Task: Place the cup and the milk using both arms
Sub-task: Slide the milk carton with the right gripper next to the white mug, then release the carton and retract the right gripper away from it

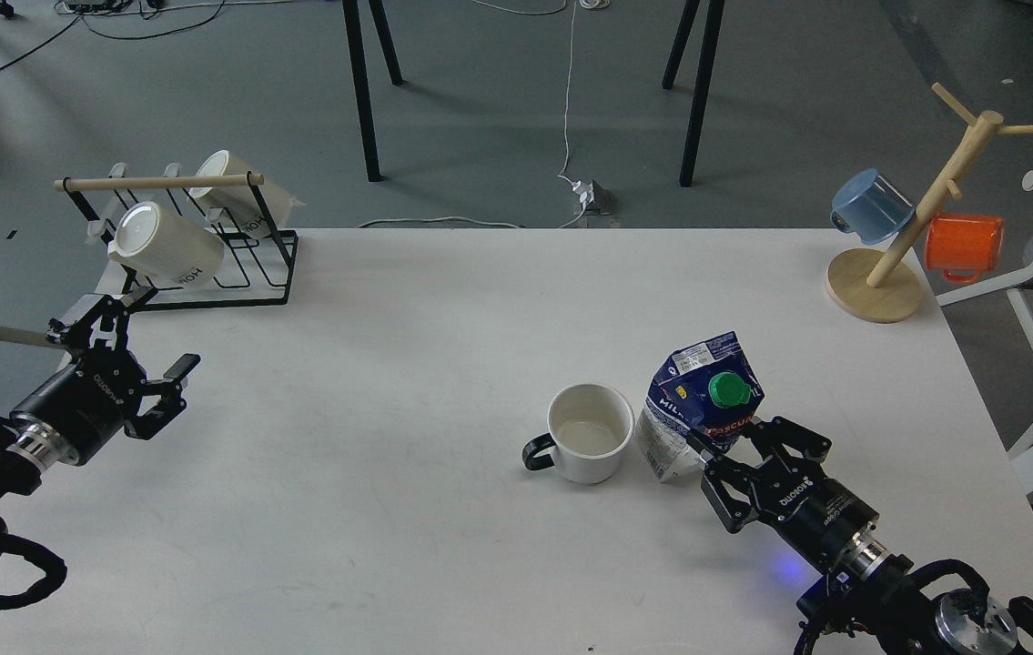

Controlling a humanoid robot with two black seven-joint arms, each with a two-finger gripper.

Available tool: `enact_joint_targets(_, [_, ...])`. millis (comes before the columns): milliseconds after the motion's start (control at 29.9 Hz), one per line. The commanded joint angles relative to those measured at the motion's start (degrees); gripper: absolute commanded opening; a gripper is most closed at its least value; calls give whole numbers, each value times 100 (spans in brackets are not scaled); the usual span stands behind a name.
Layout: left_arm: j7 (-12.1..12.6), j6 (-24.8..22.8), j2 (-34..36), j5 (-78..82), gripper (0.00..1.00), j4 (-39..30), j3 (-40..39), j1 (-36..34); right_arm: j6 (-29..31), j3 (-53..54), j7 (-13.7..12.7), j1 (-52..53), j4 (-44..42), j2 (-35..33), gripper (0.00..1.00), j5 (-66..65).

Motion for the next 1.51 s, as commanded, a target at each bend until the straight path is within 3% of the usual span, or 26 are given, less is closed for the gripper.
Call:
enact_joint_targets(0, [0, 0, -2, 0, 99, 0, 0, 10, 0, 0, -3, -29, 9, -1, 75, 0])
enact_joint_targets(67, [0, 0, -2, 0, 99, 0, 0, 10, 0, 8, -3, -38, 18, -1, 89, 0])
enact_joint_targets(134, [0, 0, -2, 0, 99, 0, 0, 10, 0, 8, -3, -73, 26, -1, 96, 0])
enact_joint_targets(469, [0, 0, -2, 0, 99, 0, 0, 10, 0, 122, -3, -494, 368, -106, 97, 9])
enact_joint_targets(636, [0, 0, -2, 0, 99, 0, 0, 10, 0, 412, 5, -1083, 755, -466, 98, 18])
enact_joint_targets(904, [0, 0, 7, 0, 99, 0, -79, -8, 0, 2484, 49, -1647, 739, -1125, 99, 9])
enact_joint_targets(1139, [0, 0, 50, -9, 99, -9, -334, -17, 0, 2716, 49, -32, -148, -1882, 99, 0])
enact_joint_targets(1306, [0, 0, 313, -18, 99, -9, -589, -69, 0, 2102, 41, 1418, -1079, -1891, 99, -70])
enact_joint_targets(1474, [0, 0, 490, -53, 99, -18, -747, -324, 0, 1889, 49, 1728, -1354, -1777, 99, -70])
